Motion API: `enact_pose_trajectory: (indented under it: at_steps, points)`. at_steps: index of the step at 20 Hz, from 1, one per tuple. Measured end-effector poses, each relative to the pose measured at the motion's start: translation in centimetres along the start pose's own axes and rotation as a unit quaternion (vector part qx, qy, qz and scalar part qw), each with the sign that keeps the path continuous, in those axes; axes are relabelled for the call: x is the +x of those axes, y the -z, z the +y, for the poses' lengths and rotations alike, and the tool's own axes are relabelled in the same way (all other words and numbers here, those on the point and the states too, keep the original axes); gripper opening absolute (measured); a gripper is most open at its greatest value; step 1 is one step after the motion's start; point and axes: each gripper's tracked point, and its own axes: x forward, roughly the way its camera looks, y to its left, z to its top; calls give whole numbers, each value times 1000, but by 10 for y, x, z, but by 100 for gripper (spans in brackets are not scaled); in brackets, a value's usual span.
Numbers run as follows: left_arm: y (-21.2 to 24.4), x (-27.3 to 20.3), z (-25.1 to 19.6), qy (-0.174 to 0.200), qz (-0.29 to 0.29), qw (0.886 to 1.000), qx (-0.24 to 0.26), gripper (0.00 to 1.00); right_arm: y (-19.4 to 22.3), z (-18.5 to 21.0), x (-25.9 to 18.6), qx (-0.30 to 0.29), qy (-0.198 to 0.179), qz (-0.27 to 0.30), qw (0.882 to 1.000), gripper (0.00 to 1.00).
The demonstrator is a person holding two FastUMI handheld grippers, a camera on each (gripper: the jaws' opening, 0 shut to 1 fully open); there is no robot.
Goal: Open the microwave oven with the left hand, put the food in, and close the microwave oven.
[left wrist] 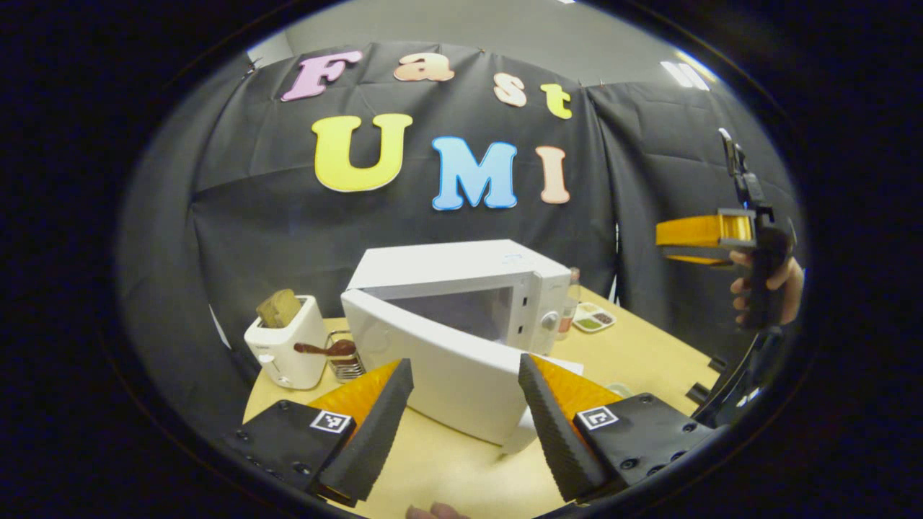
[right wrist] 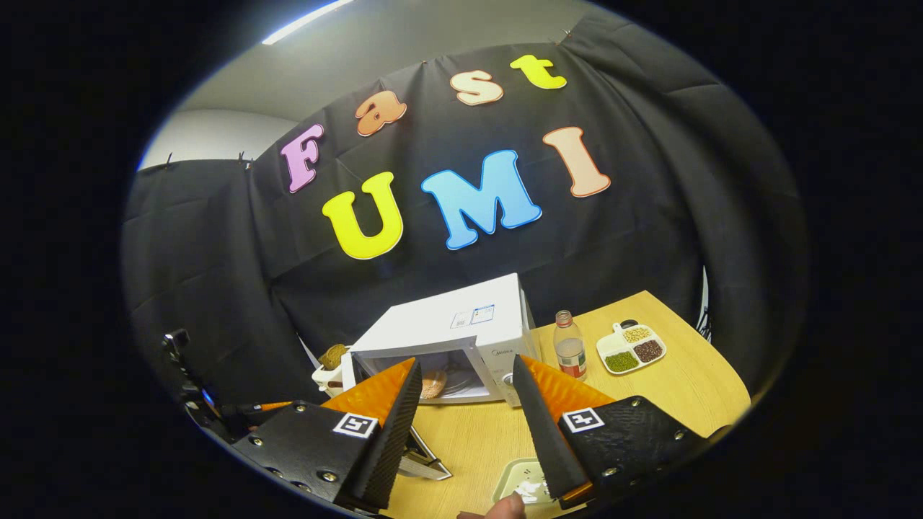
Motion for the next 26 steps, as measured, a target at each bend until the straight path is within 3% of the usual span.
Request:
enact_pose_trajectory:
  at_steps: [5,10,11,13,16,26]
  points:
    - [40,27,0,9,26,999,26,94,-9,6,-16,-39,14,7,999,78]
    - [22,28,-20,35,0,999,-5,98,-23,13,-26,-34,24,-12,999,78]
    - [28,35,-22,38,10,999,-10,92,-25,12,-27,-26,26,-15,999,78]
    - [26,46,-23,37,13,999,-9,96,-28,9,-29,-15,30,-17,999,78]
    - [15,60,-29,47,2,999,-3,92,-35,5,-31,-16,40,-25,999,78]
    - [-7,152,-60,85,4,996,17,94,-51,-31,-33,-23,94,-30,995,78]
